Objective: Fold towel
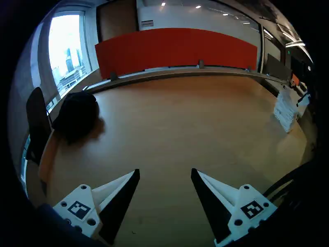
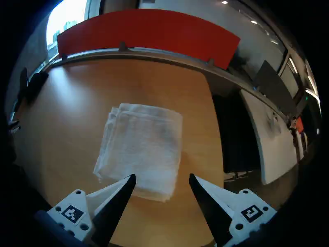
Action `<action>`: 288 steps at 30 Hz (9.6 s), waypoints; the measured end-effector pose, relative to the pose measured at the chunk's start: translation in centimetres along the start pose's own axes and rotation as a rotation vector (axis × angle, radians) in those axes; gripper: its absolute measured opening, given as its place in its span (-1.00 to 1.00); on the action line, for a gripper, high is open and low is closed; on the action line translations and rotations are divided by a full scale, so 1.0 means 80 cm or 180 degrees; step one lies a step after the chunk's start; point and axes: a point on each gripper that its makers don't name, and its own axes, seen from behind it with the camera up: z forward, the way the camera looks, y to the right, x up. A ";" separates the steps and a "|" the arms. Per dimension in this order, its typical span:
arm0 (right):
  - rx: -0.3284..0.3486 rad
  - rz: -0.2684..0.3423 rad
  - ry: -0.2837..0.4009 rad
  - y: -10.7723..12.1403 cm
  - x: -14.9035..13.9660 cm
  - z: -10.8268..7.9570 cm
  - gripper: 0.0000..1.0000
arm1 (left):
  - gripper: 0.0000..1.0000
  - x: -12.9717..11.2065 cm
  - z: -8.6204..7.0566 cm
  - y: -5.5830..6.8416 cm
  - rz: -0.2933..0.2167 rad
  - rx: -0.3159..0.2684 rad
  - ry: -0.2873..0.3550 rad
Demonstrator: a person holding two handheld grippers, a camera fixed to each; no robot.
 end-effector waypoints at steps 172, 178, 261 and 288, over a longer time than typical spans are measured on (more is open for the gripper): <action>-0.0086 0.0512 0.2806 -0.189 0.285 -0.126 1.00 | 0.85 0.209 -0.040 -0.100 -0.0369 0.0426 0.1416; -0.0020 0.0449 0.2839 -0.221 0.301 -0.128 1.00 | 0.85 0.249 -0.046 -0.121 -0.0433 0.0477 0.1631; 0.0006 0.0509 0.3020 -0.337 0.293 -0.057 1.00 | 0.85 0.119 0.110 -0.101 -0.0407 0.0471 0.2198; -0.0088 0.0514 0.3022 -0.322 0.296 -0.057 1.00 | 0.85 0.117 0.109 -0.101 -0.0439 0.0465 0.2233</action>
